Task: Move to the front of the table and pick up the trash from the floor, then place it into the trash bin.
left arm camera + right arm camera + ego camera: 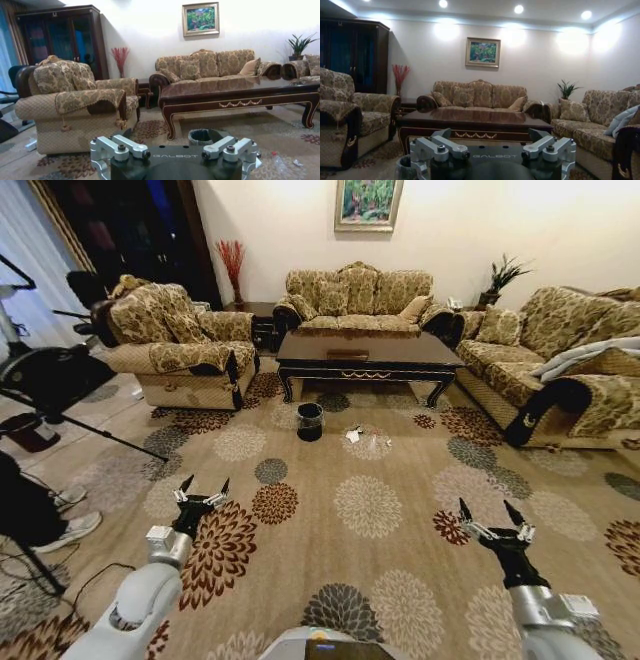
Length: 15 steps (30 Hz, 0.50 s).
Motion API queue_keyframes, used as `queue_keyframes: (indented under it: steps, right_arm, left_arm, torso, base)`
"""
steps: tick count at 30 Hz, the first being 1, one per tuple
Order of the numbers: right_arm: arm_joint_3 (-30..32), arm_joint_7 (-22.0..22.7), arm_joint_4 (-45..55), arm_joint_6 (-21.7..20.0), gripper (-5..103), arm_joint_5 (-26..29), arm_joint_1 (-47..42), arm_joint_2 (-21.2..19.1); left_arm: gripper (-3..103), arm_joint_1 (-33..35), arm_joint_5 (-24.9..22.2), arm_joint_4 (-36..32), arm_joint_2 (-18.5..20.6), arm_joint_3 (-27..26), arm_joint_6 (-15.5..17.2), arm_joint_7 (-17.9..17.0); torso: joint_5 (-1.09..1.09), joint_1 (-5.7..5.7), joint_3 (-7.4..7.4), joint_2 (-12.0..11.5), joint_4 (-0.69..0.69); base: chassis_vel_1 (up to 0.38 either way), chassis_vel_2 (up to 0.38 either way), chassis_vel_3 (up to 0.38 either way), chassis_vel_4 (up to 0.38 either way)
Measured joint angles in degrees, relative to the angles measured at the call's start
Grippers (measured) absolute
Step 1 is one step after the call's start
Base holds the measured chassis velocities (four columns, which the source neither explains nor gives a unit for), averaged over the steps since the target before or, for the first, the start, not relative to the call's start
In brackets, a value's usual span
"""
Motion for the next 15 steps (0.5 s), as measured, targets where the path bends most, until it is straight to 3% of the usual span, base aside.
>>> queue_keyframes:
  steps: [15]
  right_arm:
    - [0.5,-0.1,1.4,0.0,100,-0.1,-1.1,0.0]
  left_arm:
    - [100,0.1,-0.3,-0.3,0.9,0.2,-0.1,0.0]
  torso:
    - [0.0,0.0,0.0,0.0,0.0]
  base:
    - [0.0,0.0,0.0,0.0]
